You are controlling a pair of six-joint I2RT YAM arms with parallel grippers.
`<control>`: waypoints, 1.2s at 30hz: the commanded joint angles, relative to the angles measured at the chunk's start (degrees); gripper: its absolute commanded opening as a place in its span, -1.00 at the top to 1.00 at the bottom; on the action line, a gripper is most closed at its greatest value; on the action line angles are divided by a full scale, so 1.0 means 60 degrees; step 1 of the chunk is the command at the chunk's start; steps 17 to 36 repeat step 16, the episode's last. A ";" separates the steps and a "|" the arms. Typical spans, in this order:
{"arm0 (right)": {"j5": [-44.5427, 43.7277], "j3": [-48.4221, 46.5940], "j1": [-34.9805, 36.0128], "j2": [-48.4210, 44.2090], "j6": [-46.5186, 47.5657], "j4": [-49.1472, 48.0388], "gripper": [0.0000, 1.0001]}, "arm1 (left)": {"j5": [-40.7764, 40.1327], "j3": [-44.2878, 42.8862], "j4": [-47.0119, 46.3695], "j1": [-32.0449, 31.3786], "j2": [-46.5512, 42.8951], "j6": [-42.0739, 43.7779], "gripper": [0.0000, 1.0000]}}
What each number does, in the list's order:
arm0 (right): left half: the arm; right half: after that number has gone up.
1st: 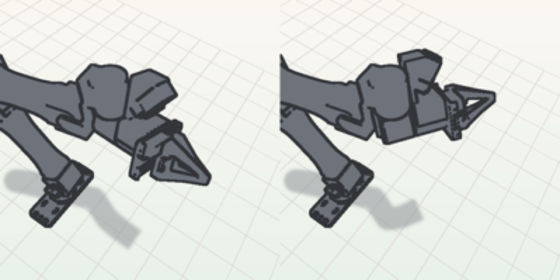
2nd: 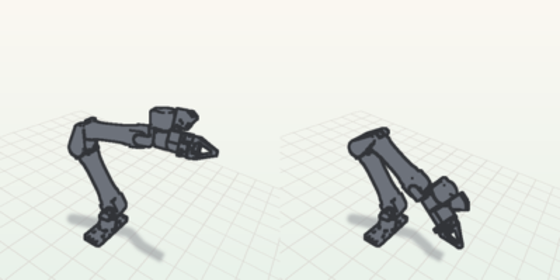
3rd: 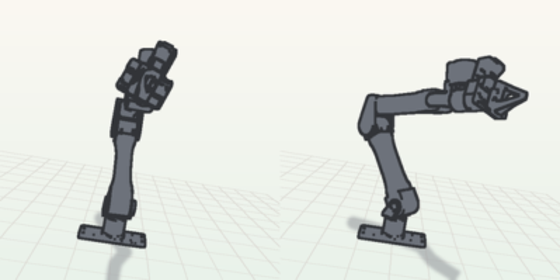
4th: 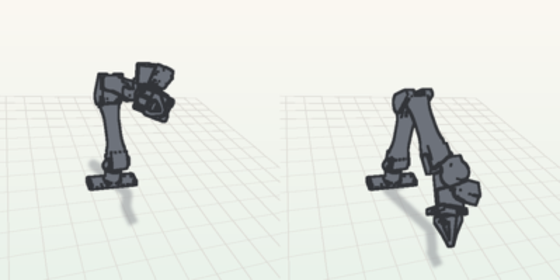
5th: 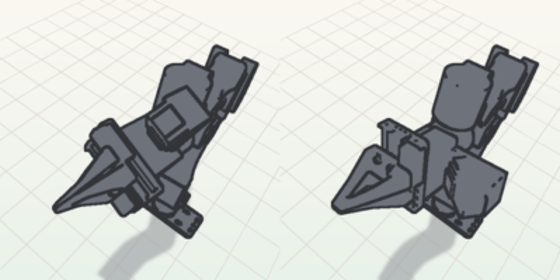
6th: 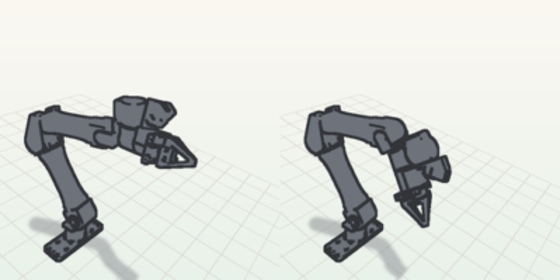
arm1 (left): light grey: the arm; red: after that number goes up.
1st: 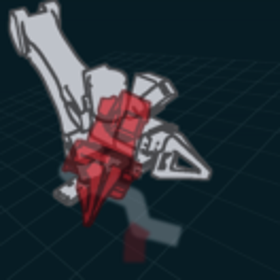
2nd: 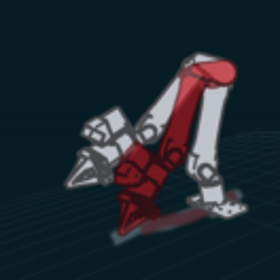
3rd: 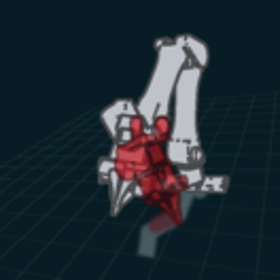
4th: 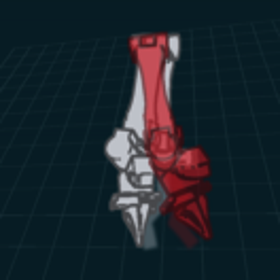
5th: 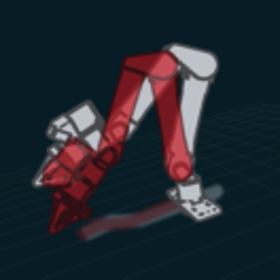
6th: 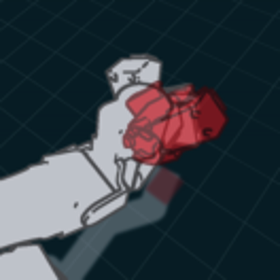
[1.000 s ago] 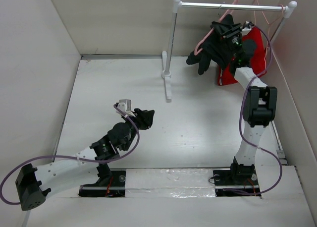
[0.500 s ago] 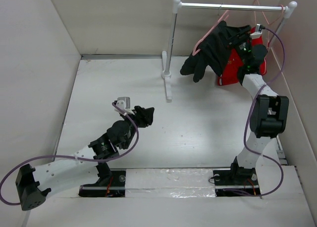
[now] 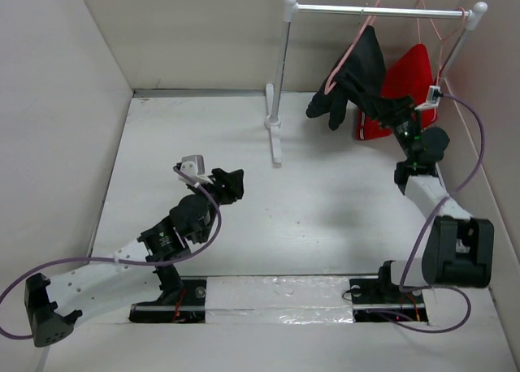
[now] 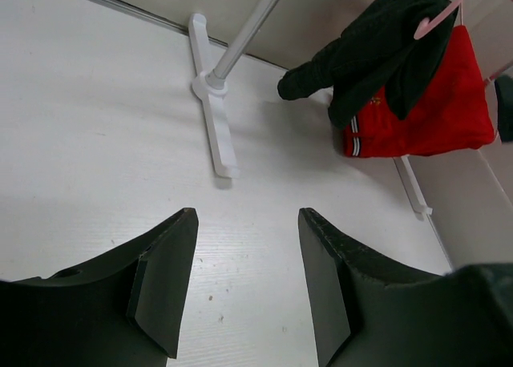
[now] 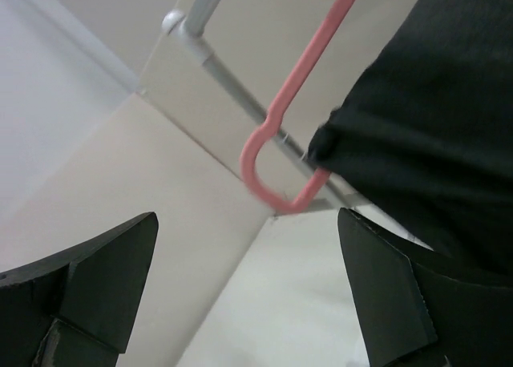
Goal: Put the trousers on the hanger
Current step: Reset both arms
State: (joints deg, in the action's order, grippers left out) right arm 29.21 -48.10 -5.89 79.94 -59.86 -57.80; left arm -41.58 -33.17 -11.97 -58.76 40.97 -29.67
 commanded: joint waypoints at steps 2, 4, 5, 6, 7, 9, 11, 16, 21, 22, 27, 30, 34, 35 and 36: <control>0.0521 0.2469 0.0191 -0.2099 0.2077 -0.0214 -1.00 | -0.0715 0.0297 -0.0040 0.0038 -0.0529 -0.0269 -0.01; 0.0814 0.3266 0.0191 -0.2832 0.3084 0.0445 -1.00 | -0.0774 0.0706 -0.0144 0.0038 -0.0807 -0.0357 -0.01; 0.0858 0.3574 0.0191 -0.3575 0.3454 0.1507 -1.00 | -0.0789 0.0810 -0.0188 0.0038 -0.0895 -0.0358 -0.01; 0.0888 0.4100 0.0191 -0.3945 0.3820 0.2026 -1.00 | -0.0847 0.0942 -0.0232 0.0038 -0.1041 -0.0372 -0.01; 0.0903 0.4322 0.0191 -0.4311 0.4476 0.2495 -1.00 | -0.0862 0.1146 -0.0290 0.0038 -0.1071 -0.0401 -0.01; 0.0990 0.4834 0.0191 -0.5454 0.5095 0.3988 -1.00 | -0.0848 0.1279 -0.0407 0.0038 -0.1101 -0.0445 0.01; 0.0962 0.5041 0.0191 -0.6186 0.5916 0.5551 -1.00 | -0.0833 0.1309 -0.0423 0.0038 -0.1043 -0.0416 0.02; 0.0712 0.5657 0.0440 -0.6804 0.5904 0.6030 -1.00 | -0.0907 0.1265 -0.0524 0.0038 -0.0531 -0.0490 0.00; 0.0712 0.5657 0.0440 -0.6804 0.5904 0.6030 -1.00 | -0.0907 0.1265 -0.0524 0.0038 -0.0531 -0.0490 0.00; 0.0712 0.5657 0.0440 -0.6804 0.5904 0.6030 -1.00 | -0.0907 0.1265 -0.0524 0.0038 -0.0531 -0.0490 0.00; 0.0712 0.5657 0.0440 -0.6804 0.5904 0.6030 -1.00 | -0.0907 0.1265 -0.0524 0.0038 -0.0531 -0.0490 0.00; 0.0712 0.5657 0.0440 -0.6804 0.5904 0.6030 -1.00 | -0.0907 0.1265 -0.0524 0.0038 -0.0531 -0.0490 0.00; 0.0712 0.5657 0.0440 -0.6804 0.5904 0.6030 -1.00 | -0.0907 0.1265 -0.0524 0.0038 -0.0531 -0.0490 0.00; 0.0712 0.5657 0.0440 -0.6804 0.5904 0.6030 -1.00 | -0.0907 0.1265 -0.0524 0.0038 -0.0531 -0.0490 0.00; 0.0712 0.5657 0.0440 -0.6804 0.5904 0.6030 -1.00 | -0.0907 0.1265 -0.0524 0.0038 -0.0531 -0.0490 0.00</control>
